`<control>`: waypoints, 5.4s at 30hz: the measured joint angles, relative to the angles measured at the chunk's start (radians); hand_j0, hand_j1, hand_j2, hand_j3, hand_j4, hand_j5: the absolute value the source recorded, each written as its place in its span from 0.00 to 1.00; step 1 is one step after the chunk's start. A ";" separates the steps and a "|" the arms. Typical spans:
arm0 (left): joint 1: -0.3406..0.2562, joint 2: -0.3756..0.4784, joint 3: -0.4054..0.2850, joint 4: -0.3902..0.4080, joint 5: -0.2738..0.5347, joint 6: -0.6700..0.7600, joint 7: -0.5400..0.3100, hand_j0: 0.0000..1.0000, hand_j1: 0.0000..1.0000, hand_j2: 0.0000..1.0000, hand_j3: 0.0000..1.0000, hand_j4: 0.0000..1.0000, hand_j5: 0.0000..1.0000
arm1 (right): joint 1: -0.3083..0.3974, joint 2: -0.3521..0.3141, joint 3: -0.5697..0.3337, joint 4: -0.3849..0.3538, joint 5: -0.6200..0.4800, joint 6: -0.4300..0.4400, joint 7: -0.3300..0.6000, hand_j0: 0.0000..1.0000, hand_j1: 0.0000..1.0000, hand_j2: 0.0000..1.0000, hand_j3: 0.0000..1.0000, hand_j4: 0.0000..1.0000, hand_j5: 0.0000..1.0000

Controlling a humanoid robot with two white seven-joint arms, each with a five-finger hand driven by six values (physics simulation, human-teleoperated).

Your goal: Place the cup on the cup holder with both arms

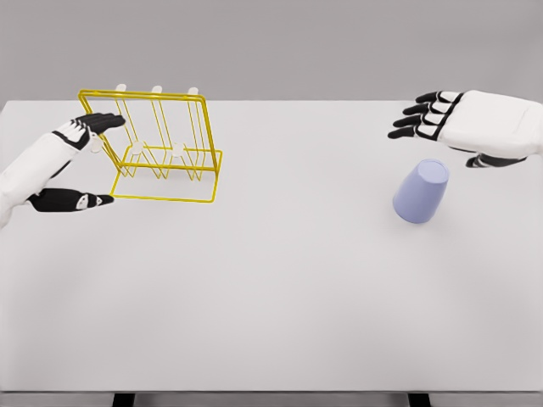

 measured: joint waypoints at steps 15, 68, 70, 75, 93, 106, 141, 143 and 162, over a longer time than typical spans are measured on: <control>0.002 0.003 0.006 0.001 0.000 0.000 0.000 1.00 1.00 1.00 1.00 1.00 1.00 | -0.107 -0.026 0.118 0.074 -0.016 0.001 0.000 1.00 1.00 1.00 1.00 1.00 1.00; 0.049 -0.002 0.072 -0.002 -0.004 0.000 -0.002 1.00 1.00 1.00 1.00 1.00 1.00 | -0.187 0.087 0.385 0.348 0.017 0.000 0.000 0.61 0.61 0.61 0.61 0.61 0.61; 0.049 -0.002 0.072 -0.002 -0.004 0.000 -0.002 1.00 1.00 1.00 1.00 1.00 1.00 | -0.187 0.087 0.387 0.348 0.018 0.000 -0.001 0.56 0.56 0.56 0.56 0.56 0.56; 0.049 -0.002 0.072 -0.002 -0.004 0.000 -0.002 1.00 1.00 1.00 1.00 1.00 1.00 | -0.192 0.088 0.388 0.348 0.014 0.001 -0.001 0.43 0.43 0.43 0.43 0.43 0.43; 0.049 -0.003 0.072 -0.002 -0.004 0.000 -0.002 1.00 1.00 1.00 1.00 1.00 1.00 | -0.259 0.188 0.377 0.306 0.006 0.000 0.000 0.40 0.40 0.40 0.40 0.40 0.40; 0.049 -0.003 0.072 -0.003 -0.004 0.000 -0.002 1.00 1.00 1.00 1.00 1.00 1.00 | -0.278 0.303 0.429 0.039 -0.006 0.000 0.001 0.43 0.43 0.43 0.43 0.43 0.43; 0.051 -0.004 0.072 -0.007 -0.006 0.000 -0.002 1.00 1.00 1.00 1.00 1.00 1.00 | -0.359 0.467 0.626 0.033 0.033 0.000 0.000 0.90 0.90 0.90 0.90 0.90 0.90; 0.052 -0.004 0.072 -0.007 -0.007 0.000 -0.002 1.00 1.00 1.00 1.00 1.00 1.00 | -0.359 0.468 0.626 0.031 0.041 0.000 0.000 0.95 0.95 0.95 0.95 0.95 0.95; 0.035 0.022 0.075 -0.007 -0.021 0.000 -0.010 1.00 1.00 1.00 1.00 1.00 1.00 | -0.121 0.174 0.254 -0.002 -0.124 -0.002 0.001 1.00 1.00 1.00 1.00 1.00 1.00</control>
